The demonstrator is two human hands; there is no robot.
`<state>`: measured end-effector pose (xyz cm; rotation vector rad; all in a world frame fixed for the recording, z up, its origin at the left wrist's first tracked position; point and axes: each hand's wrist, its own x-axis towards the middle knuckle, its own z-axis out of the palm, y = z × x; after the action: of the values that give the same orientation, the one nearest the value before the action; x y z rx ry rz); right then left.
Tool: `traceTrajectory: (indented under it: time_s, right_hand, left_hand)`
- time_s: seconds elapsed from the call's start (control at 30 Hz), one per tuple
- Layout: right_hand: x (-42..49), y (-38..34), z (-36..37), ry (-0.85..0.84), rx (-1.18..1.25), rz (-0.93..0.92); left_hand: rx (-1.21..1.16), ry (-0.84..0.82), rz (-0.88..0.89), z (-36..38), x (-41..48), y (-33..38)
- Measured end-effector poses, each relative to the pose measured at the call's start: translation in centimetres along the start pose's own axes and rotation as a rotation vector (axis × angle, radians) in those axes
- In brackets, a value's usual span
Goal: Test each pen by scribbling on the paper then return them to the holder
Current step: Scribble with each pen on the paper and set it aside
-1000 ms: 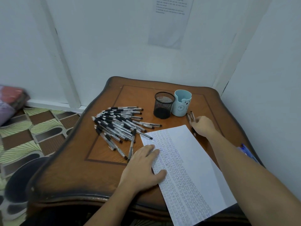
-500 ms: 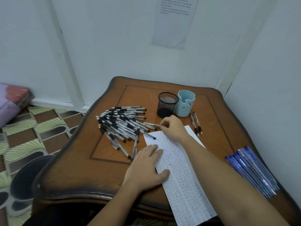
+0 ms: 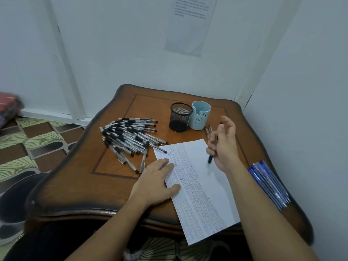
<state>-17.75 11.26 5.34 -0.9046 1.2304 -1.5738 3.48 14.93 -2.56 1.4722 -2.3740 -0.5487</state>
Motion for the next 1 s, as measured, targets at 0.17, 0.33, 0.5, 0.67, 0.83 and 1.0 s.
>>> traceTrajectory:
  time_s: [0.17, 0.33, 0.5, 0.67, 0.83, 1.0]
  right_hand:
    - [-1.3, 0.2, -1.6, 0.002, -0.046, 0.053]
    - [-1.5, 0.5, -2.7, -0.021, 0.101, 0.126]
    - [-1.6, 1.7, -3.9, -0.021, 0.059, 0.238]
    - [-2.5, 4.1, -4.7, -0.147, -0.092, 0.153]
    - [-3.1, 5.4, -4.5, -0.233, -0.198, 0.116]
    - [-2.9, 6.7, -4.7, -0.165, -0.334, 0.061]
  left_hand:
    - [-0.004, -0.004, -0.001, -0.1, 0.0, 0.1]
    - [-0.008, 0.006, -0.006, 0.1, -0.1, 0.1]
    - [-0.001, 0.023, 0.002, 0.0, 0.0, 0.2]
    - [0.0, 0.014, -0.001, 0.1, 0.1, 0.1]
    - [0.001, 0.019, 0.0, 0.1, 0.1, 0.1]
    - [-0.003, 0.031, 0.002, 0.2, 0.1, 0.1]
